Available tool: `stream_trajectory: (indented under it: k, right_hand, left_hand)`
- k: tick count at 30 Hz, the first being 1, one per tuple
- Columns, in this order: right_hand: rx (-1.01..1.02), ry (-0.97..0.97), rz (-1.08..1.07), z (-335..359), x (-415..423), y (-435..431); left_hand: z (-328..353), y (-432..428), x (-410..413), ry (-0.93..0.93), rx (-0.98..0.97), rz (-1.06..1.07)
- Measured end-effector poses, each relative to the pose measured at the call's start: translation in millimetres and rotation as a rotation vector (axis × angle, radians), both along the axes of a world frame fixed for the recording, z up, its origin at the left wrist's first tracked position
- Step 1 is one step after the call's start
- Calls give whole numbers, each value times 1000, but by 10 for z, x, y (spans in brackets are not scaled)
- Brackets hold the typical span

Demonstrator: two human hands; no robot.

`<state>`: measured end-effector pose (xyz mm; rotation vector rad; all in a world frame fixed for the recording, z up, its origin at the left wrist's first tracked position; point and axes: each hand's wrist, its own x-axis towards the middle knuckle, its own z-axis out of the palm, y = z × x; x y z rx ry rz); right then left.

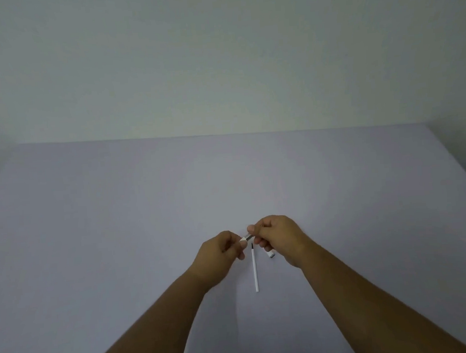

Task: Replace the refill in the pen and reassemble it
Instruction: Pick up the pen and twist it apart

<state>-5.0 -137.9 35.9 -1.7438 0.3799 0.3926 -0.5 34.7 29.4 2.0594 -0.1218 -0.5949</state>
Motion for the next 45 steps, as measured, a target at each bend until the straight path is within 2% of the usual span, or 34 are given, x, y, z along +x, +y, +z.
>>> stream_trajectory:
  k: [4,7,13,18,22,27,31,37,41,45]
  right_hand:
    - [22,-89,82,72,-17,-1]
    - [12,-130,140,121,-50,23]
    - [-35,16,217,197,-82,-41]
    - [-52,-63,241,257,-112,-62]
    - [-42,10,240,320,-128,-64]
    - [-85,-64,251,341,-144,-79]
    - [-96,5,223,379,-175,-77]
    - [-149,-81,260,399,-204,-101]
    - [-164,-24,217,435,-229,-88]
    - [-127,-109,201,422,-241,-110]
  left_hand:
    - [126,106,35,354,-275,39]
    - [170,186,45,490,-377,24]
    - [246,205,21,276,-141,-62]
    - [296,167,11,118,-9,-97]
    - [325,132,3,10,87,-160]
    - [359,96,-29,-41,125,-173]
    - [390,79,-50,-102,171,-192]
    - [411,35,-67,-144,189,-198]
    - [424,20,-89,-166,190,-203]
    - [451,9,-96,-185,194,-199]
